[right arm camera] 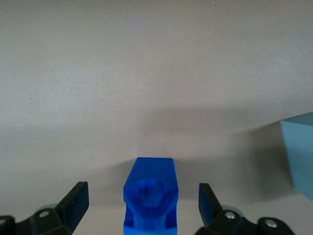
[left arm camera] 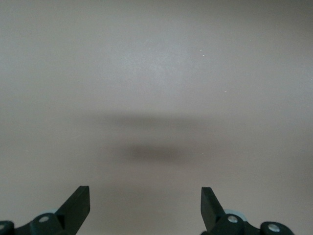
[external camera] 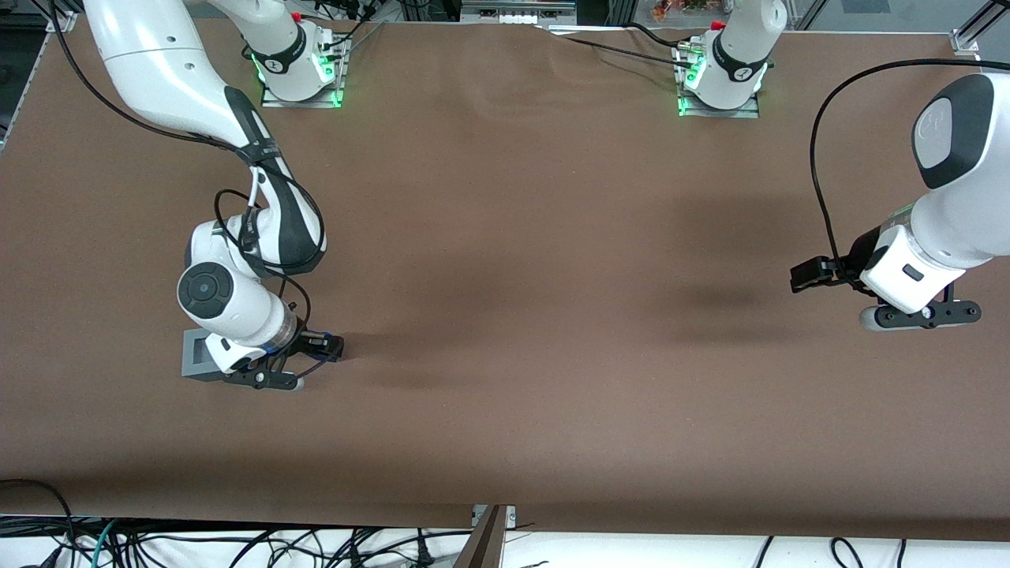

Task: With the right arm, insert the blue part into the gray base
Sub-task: 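Move the open right gripper down over the blue part, then close the right gripper on the blue part and lift it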

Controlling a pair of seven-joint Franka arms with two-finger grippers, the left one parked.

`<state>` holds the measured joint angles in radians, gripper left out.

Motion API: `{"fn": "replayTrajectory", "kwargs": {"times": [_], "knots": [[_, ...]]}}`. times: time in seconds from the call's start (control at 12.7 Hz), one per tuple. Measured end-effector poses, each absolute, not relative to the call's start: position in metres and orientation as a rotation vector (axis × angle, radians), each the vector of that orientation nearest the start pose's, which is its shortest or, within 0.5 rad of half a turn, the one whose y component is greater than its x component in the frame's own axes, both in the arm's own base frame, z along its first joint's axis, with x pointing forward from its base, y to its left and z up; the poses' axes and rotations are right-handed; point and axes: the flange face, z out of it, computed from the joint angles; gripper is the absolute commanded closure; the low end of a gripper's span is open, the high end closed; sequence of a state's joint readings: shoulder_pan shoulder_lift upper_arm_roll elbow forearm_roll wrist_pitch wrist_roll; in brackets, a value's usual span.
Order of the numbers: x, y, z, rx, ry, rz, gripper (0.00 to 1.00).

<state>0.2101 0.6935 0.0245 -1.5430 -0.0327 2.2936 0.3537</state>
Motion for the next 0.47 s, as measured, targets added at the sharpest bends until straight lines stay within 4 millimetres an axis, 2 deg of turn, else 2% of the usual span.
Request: {"fn": "replayTrajectory", "kwargs": {"times": [0.08, 0.16, 0.24, 0.39, 0.47], "knots": [[0.6935, 0.1620, 0.2440, -3.130, 0.164, -0.085, 0.06], [0.6933, 0.1614, 0.2414, -3.131, 0.165, -0.081, 0.20], [0.6932, 0.1612, 0.2401, -3.132, 0.166, -0.078, 0.28], [0.6929, 0.1612, 0.2382, -3.133, 0.166, -0.073, 0.28], [0.6925, 0.1614, 0.2372, -3.134, 0.166, -0.069, 0.36]]}}
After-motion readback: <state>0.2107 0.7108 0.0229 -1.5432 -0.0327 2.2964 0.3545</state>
